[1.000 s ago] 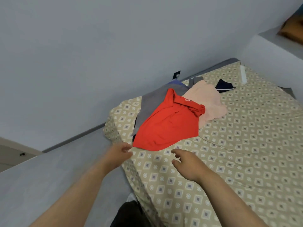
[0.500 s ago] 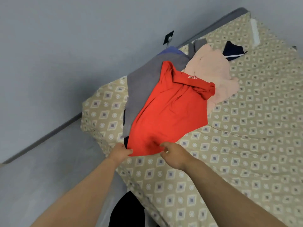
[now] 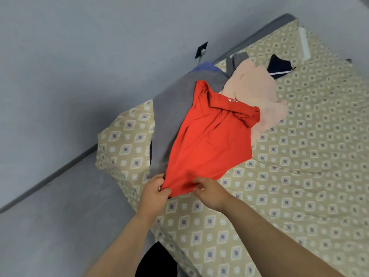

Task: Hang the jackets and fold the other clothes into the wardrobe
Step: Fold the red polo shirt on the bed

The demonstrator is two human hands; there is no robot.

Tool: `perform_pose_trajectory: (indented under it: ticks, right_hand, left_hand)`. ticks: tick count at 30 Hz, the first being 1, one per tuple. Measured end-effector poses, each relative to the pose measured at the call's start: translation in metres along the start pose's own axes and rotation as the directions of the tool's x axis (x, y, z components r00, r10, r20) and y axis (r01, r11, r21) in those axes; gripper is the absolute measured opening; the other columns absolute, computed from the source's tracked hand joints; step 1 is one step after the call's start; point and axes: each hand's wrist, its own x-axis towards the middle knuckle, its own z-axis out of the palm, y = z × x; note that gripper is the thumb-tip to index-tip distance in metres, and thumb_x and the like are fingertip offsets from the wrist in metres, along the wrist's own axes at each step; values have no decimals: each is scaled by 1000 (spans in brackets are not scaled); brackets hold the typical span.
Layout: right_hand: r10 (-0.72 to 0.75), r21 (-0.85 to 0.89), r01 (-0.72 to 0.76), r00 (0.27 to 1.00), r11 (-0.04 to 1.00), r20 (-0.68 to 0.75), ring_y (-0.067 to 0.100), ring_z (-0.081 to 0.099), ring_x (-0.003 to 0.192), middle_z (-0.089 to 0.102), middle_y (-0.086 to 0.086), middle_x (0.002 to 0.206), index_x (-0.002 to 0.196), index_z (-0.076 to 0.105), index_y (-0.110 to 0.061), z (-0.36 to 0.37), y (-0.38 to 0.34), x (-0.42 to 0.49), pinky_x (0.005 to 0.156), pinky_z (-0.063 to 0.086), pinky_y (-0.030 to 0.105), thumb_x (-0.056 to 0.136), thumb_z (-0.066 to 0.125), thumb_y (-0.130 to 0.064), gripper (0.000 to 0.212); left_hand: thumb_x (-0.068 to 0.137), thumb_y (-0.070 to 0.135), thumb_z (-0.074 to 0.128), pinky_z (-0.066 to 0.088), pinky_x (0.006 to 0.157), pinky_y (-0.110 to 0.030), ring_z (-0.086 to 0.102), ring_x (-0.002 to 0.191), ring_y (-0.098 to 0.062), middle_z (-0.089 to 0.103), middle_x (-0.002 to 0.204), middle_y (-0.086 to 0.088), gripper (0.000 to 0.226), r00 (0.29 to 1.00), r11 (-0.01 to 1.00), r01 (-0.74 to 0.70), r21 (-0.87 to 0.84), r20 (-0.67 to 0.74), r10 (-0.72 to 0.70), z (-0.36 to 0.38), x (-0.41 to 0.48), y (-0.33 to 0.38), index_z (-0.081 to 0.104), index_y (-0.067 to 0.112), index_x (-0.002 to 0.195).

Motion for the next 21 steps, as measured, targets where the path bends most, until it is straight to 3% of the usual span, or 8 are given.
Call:
perform_pose_trajectory:
  ticks: [1,3,5,7,9,11,17,21]
  right_hand:
    - [-44,41,45,999,998,-16,17,63,102,61,0,126,141,51,-21,-3,-5,-6,75,51,23,94,56,-18,48]
    - [-164,12,164,986,986,-29,14,59,112,56,-1,133,146,45,-22,-9,-12,-19,90,48,20,89,65,-17,61]
    - [-281,-46,279,957,959,-66,10,50,121,52,-2,135,147,45,-21,-14,-16,-31,102,35,14,86,73,-20,67]
    - [-362,-39,363,906,931,-218,7,53,112,60,-5,125,138,57,-20,-22,-22,-49,95,35,10,87,73,-21,53]
    - [-425,-30,457,798,889,-427,5,58,90,70,-11,103,115,71,-21,-35,-29,-70,80,41,13,90,69,-17,26]
    - [-446,-3,521,727,853,-522,6,60,77,71,-15,86,96,74,-22,-50,-36,-96,72,47,22,92,64,-18,11]
    - [-458,-64,535,648,842,-609,6,45,54,50,-15,55,58,49,-28,-94,-40,-178,53,32,19,93,60,-24,37]
    - [-405,15,544,642,839,-652,4,42,55,48,-14,56,61,46,-25,-127,-34,-230,55,33,21,96,56,-22,36]
  left_hand:
    - [78,-3,59,44,62,-18,59,71,-9,66,80,12,18,999,992,-39,-119,15,41,-2,-11,21,66,12,72]
    - [78,-1,59,47,63,-13,64,71,-5,69,75,10,26,998,936,-31,-351,32,45,-5,-31,61,73,21,71]
    - [76,0,62,54,65,-20,71,77,-15,74,77,-1,26,997,829,14,-558,68,29,-9,-46,96,77,22,73]
    - [70,5,63,58,68,-33,72,79,-24,74,80,-10,18,993,746,15,-666,98,68,-14,-65,131,76,18,72]
    - [69,6,64,58,79,-45,71,80,-29,72,80,-13,14,988,687,-26,-726,87,130,-21,-85,165,74,15,69]
    - [71,5,63,57,81,-48,70,81,-29,70,79,-13,13,975,609,-82,-789,62,211,-27,-104,194,72,13,69]
    - [84,-2,52,59,70,-36,70,77,-26,68,75,-15,11,932,398,-226,-889,-78,354,-37,-169,291,63,-1,84]
    - [91,-5,49,61,70,-35,68,69,-19,67,70,-10,15,896,383,-338,-860,-170,410,-33,-219,353,59,3,83]
